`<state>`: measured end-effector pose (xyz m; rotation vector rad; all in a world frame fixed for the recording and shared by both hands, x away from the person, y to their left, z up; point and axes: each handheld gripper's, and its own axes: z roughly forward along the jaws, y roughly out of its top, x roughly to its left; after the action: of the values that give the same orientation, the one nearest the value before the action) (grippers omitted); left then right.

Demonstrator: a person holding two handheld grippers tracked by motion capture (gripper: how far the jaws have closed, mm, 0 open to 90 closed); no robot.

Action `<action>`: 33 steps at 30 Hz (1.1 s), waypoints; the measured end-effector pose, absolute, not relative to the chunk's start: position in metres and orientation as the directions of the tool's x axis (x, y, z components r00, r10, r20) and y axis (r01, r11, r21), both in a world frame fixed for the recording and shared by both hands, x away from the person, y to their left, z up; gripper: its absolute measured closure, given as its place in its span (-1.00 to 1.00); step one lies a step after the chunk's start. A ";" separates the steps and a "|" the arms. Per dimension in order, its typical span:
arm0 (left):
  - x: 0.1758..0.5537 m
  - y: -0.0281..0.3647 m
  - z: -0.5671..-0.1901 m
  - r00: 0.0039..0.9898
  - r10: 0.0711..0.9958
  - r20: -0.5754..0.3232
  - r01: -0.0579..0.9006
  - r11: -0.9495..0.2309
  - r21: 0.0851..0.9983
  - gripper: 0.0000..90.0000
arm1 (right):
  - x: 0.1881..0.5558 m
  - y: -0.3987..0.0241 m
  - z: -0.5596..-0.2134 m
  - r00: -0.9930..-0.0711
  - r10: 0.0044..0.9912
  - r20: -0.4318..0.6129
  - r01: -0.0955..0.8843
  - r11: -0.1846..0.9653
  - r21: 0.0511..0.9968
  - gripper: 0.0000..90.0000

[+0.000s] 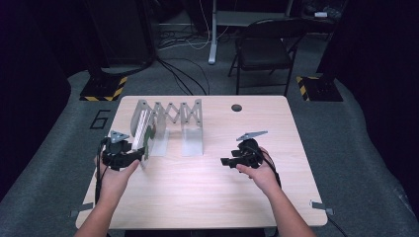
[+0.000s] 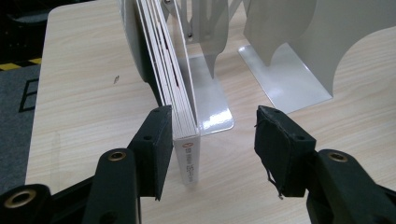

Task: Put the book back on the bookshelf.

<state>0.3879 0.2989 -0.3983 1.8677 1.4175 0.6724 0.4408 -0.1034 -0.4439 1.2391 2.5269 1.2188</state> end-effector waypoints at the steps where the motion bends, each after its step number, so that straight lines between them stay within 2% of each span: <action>1: 0.387 0.299 -0.397 0.277 0.961 -0.005 0.608 -0.171 0.775 0.04 | 0.441 -0.103 -0.444 -0.669 0.696 0.261 0.637 0.355 0.684 -0.18; 16: 0.359 0.295 -0.390 0.358 0.933 -0.034 0.596 -0.200 0.777 0.04 | 0.441 -0.103 -0.444 -0.669 0.697 0.258 0.637 0.359 0.683 -0.18; 25: 0.343 0.285 -0.388 0.441 0.897 -0.022 0.584 -0.269 0.766 0.03 | 0.440 -0.103 -0.444 -0.669 0.700 0.249 0.635 0.365 0.681 -0.18; 33: 0.333 0.270 -0.400 0.492 0.870 -0.026 0.585 -0.308 0.750 0.01 | 0.440 -0.102 -0.444 -0.668 0.700 0.251 0.637 0.365 0.679 -0.18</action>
<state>0.3332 0.2697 -0.3999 2.0203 1.1954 0.5081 0.4395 -0.1023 -0.4438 1.2411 2.5276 1.2004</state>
